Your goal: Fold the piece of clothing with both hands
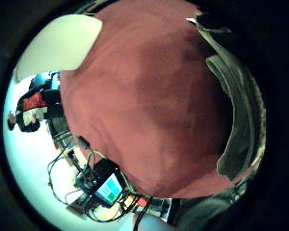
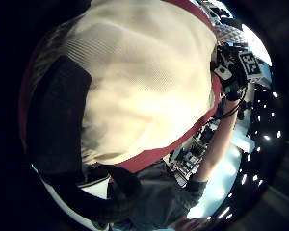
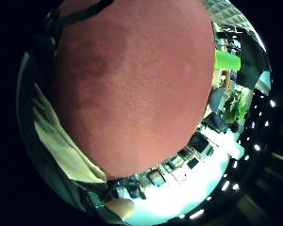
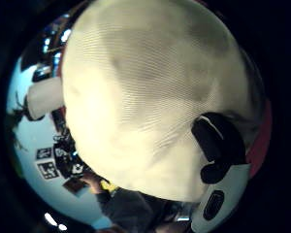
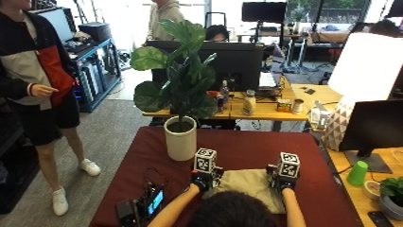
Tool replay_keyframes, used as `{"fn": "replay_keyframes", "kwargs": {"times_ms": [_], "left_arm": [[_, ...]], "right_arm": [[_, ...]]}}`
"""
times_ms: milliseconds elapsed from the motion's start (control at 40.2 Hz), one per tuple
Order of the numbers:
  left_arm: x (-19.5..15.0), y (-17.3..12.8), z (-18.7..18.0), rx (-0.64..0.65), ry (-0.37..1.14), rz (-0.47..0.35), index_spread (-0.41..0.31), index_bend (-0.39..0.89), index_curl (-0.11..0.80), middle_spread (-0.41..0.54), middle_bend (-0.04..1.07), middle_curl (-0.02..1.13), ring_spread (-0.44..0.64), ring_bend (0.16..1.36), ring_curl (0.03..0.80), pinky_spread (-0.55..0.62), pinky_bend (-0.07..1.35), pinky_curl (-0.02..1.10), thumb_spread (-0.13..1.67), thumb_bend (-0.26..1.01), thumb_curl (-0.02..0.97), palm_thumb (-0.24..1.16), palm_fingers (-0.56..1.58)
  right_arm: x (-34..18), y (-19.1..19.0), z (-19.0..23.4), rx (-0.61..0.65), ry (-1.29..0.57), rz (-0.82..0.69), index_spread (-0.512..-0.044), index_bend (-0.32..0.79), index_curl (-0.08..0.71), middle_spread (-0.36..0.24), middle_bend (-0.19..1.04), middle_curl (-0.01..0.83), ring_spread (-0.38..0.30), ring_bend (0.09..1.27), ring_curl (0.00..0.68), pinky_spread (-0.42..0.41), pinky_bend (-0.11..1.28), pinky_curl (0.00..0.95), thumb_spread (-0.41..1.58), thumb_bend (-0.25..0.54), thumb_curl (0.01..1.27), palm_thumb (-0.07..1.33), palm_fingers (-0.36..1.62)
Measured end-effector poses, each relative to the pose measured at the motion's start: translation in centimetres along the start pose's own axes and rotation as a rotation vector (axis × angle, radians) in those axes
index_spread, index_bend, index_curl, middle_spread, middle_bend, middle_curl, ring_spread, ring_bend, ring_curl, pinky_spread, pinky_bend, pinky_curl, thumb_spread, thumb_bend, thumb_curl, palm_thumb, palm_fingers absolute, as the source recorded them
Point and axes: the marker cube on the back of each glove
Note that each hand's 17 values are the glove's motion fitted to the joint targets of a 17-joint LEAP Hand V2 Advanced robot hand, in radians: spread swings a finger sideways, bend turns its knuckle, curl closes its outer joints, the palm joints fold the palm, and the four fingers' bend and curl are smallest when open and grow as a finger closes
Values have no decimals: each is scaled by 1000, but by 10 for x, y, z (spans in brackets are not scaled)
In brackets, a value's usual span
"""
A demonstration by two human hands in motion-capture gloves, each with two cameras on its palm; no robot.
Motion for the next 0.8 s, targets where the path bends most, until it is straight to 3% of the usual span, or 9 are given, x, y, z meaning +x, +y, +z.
{"fn": "replay_keyframes", "kwargs": {"times_ms": [124, 224, 298, 398, 472, 497, 621, 696, 796], "left_arm": [[-10, 6, -13, -9, 13, 6, -44, 190, 412, 166, 153, 263, 280, 440, 321, 260, 335, 363, 1547, 28, 177, 127, 222], [-24, 12, -32, 37, 0, -40, -46, 188, 411, 169, 152, 258, 292, 433, 313, 262, 333, 360, 1541, 30, 177, 135, 225], [-32, 14, -40, 64, 3, -44, -51, 189, 413, 170, 157, 257, 298, 429, 309, 264, 330, 358, 1537, 32, 177, 143, 230], [-52, -21, -35, 96, 19, -21, -53, 193, 415, 168, 156, 257, 303, 422, 305, 264, 324, 355, 1534, 33, 175, 149, 237], [-63, -26, -42, 123, 38, -12, -54, 189, 414, 166, 158, 258, 305, 422, 304, 265, 318, 353, 1531, 33, 174, 152, 246], [-65, -23, -47, 131, 43, -13, -55, 189, 414, 166, 158, 258, 306, 419, 302, 265, 317, 353, 1531, 33, 173, 153, 245], [-73, 3, -74, 198, 81, -13, -58, 188, 416, 161, 157, 260, 305, 425, 303, 263, 308, 350, 1529, 32, 171, 156, 265], [-77, 20, -90, 249, 106, -10, -56, 193, 417, 155, 154, 257, 298, 430, 300, 257, 301, 347, 1529, 35, 173, 165, 290], [-83, 33, -101, 295, 120, -10, -47, 207, 424, 159, 153, 256, 285, 437, 300, 249, 283, 342, 1536, 57, 184, 212, 323]], "right_arm": [[-6, 3, -1, 148, -11, -11, -350, 156, 183, -187, 364, 415, -192, 680, 363, -189, 718, 343, 1127, 55, 298, 915, 1097], [-12, 9, -7, 177, 43, -18, -323, 159, 234, -187, 376, 441, -207, 716, 417, -225, 716, 390, 1087, 65, 313, 978, 1201], [-12, 23, -18, 55, 59, -11, -314, 152, 258, -189, 389, 456, -217, 718, 439, -243, 714, 411, 1064, 62, 318, 1004, 1222], [-14, 29, -43, -15, 32, -21, -296, 128, 270, -193, 389, 464, -226, 720, 451, -259, 732, 429, 1050, 69, 332, 1054, 1241], [-18, -6, -61, 13, -12, -43, -289, 51, 252, -195, 397, 471, -231, 755, 463, -265, 772, 444, 1039, 57, 344, 1062, 1241], [-22, -18, -67, 32, -28, -59, -287, 106, 265, -195, 395, 471, -232, 741, 456, -267, 752, 437, 1037, 59, 346, 1072, 1245], [-86, -3, -105, 84, -99, -160, -283, -150, 141, -199, 468, 497, -242, 875, 485, -289, 861, 466, 970, 9, 379, 1045, 1148], [-140, 10, -114, 81, -133, -179, -283, -147, 89, -200, 500, 507, -247, 919, 492, -297, 888, 471, 946, -4, 397, 1053, 1118], [-198, 38, -102, -65, -181, -134, -284, -182, 5, -196, 531, 517, -252, 1002, 504, -318, 913, 472, 893, -16, 427, 1055, 1071]]}}
